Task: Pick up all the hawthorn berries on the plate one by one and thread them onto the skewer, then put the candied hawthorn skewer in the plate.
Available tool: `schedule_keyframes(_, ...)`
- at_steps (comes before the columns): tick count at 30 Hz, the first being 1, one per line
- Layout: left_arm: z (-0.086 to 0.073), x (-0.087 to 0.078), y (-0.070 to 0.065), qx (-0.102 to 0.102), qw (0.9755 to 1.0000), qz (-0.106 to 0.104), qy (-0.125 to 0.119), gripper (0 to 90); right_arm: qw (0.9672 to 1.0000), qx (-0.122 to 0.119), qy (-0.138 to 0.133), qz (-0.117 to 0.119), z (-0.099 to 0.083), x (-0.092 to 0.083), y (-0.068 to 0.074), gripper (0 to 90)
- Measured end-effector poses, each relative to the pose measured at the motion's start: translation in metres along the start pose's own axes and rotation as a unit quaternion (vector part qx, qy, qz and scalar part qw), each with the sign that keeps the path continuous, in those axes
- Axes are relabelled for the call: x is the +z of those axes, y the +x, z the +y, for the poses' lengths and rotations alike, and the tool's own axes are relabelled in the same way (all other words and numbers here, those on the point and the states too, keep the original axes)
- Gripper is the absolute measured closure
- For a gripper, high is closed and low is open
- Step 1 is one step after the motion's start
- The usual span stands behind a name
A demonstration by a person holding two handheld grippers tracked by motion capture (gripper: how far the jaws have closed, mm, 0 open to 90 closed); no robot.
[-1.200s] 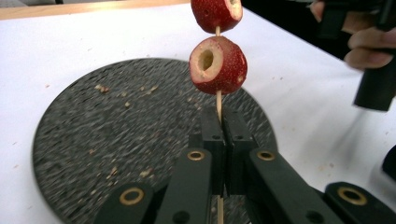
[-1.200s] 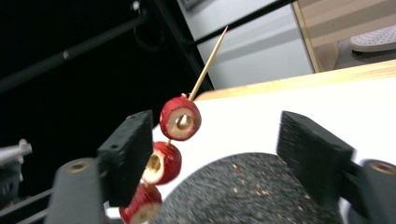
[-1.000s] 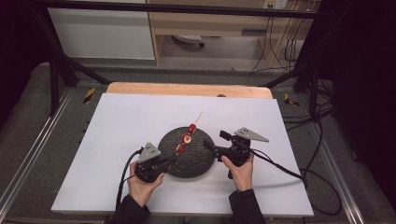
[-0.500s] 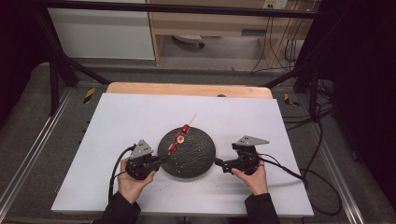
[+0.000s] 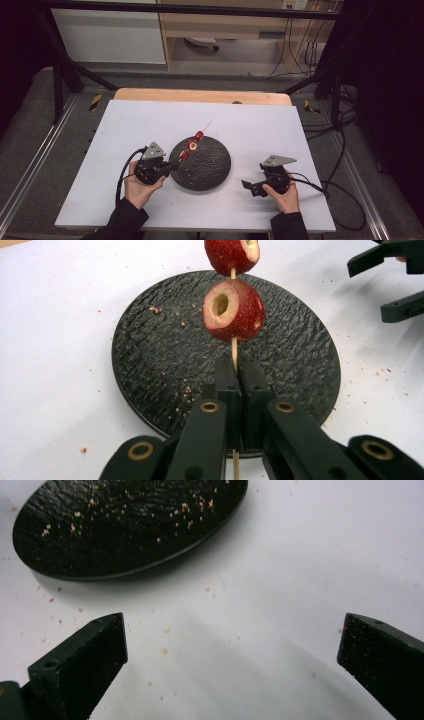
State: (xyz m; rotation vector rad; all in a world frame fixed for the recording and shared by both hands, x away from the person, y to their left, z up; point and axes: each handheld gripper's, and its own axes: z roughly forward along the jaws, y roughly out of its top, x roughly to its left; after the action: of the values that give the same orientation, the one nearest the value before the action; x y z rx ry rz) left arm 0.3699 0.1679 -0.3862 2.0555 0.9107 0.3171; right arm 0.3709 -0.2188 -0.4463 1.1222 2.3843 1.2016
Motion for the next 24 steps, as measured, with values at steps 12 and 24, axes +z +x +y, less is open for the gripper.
schedule_keyframes(12, 0.012, 0.014, 0.001, 0.001, 0.9994, 0.006, 0.034, 88.2, 0.9999, 0.006, 0.008, -0.004, -0.015, -0.008, -0.006, 0.7)
schedule_keyframes(24, 0.013, 0.039, -0.004, 0.000, 0.9968, 0.019, 0.077, 88.1, 0.9999, 0.012, -0.001, -0.003, -0.019, -0.015, -0.010, 0.8)
